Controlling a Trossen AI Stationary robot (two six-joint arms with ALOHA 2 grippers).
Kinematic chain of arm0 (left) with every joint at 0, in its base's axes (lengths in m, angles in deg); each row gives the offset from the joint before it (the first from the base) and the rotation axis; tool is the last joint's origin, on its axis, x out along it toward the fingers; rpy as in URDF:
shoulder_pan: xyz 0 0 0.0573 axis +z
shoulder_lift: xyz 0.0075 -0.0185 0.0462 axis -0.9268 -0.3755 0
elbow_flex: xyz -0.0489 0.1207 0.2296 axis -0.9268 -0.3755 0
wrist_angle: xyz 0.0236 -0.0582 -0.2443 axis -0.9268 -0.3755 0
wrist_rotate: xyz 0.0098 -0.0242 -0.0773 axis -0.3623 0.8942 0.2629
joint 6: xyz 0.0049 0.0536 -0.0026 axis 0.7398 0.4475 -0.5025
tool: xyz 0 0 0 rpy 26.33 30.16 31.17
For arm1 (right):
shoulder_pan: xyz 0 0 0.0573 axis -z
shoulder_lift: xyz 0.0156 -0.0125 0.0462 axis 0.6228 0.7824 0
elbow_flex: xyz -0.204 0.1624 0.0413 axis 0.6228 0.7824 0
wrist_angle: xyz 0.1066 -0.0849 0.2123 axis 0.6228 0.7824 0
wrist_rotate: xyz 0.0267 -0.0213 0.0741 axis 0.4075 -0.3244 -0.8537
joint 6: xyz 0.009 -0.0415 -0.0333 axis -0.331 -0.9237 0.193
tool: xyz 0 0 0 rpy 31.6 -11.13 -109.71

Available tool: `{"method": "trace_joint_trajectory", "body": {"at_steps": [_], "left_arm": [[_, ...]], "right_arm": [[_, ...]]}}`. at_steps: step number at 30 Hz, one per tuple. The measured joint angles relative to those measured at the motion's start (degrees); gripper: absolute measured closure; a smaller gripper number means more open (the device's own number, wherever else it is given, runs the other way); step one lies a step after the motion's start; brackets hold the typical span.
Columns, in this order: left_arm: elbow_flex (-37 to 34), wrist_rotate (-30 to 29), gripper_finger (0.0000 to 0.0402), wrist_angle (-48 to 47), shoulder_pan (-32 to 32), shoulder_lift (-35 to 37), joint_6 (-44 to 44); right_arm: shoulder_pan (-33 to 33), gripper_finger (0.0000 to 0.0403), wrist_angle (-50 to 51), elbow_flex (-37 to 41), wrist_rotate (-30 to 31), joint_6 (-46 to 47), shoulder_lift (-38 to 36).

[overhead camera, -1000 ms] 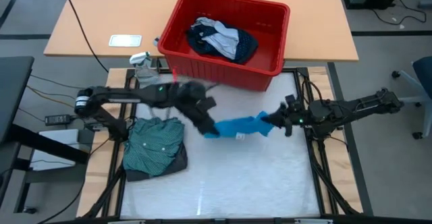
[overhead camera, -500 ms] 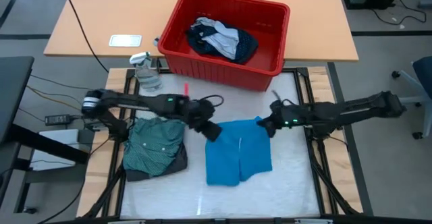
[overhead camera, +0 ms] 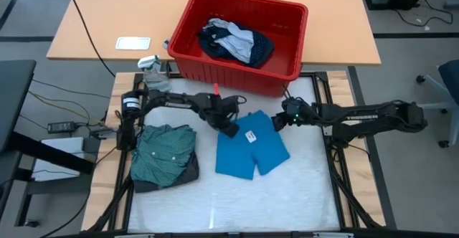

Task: Fold laundry
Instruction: Fold the light blue shorts

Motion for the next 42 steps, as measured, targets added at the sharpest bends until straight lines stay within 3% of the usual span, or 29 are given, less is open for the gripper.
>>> {"method": "trace_joint_trajectory", "body": {"at_steps": [5,9,14,18,25,30,35,39,42], "left_arm": [[0.02,-0.81,0.0302,-3.27,4.32,1.82,7.88],[0.02,-1.50,0.0302,-5.79,6.56,1.98,17.79],[0.02,-1.24,0.0301,-7.21,6.77,1.98,29.52],[0.02,-1.00,0.0301,-6.68,6.42,1.98,37.37],[0.02,-0.91,0.0301,-7.16,6.68,2.09,41.28],[0.00,-0.88,0.0301,-7.80,6.84,3.77,42.43],[0.02,-1.09,0.0301,-7.38,6.51,7.66,39.90],[0.02,-0.15,0.0301,-8.34,3.84,11.14,39.59],[0.02,4.83,0.0301,-7.79,-0.70,12.52,41.29]], "right_arm": [[-5.75,0.0245,-10.64,-0.07,-5.53,3.39,1.13],[-13.80,0.0259,-19.08,-0.07,-0.95,4.72,5.74],[-22.09,0.0280,-33.25,-1.40,2.15,4.54,16.30],[-24.45,0.0297,-33.76,-10.06,2.09,3.10,28.27],[-24.74,0.0341,-24.99,-29.61,0.88,3.48,46.27],[-25.80,0.0377,-17.17,-34.47,-6.11,6.86,53.98],[-30.04,0.0395,-11.11,-34.91,-15.10,7.86,53.14],[-36.69,0.0381,8.08,-34.55,-12.85,6.57,46.78],[-41.73,0.0373,19.48,-34.36,-8.44,7.87,40.97]]}}
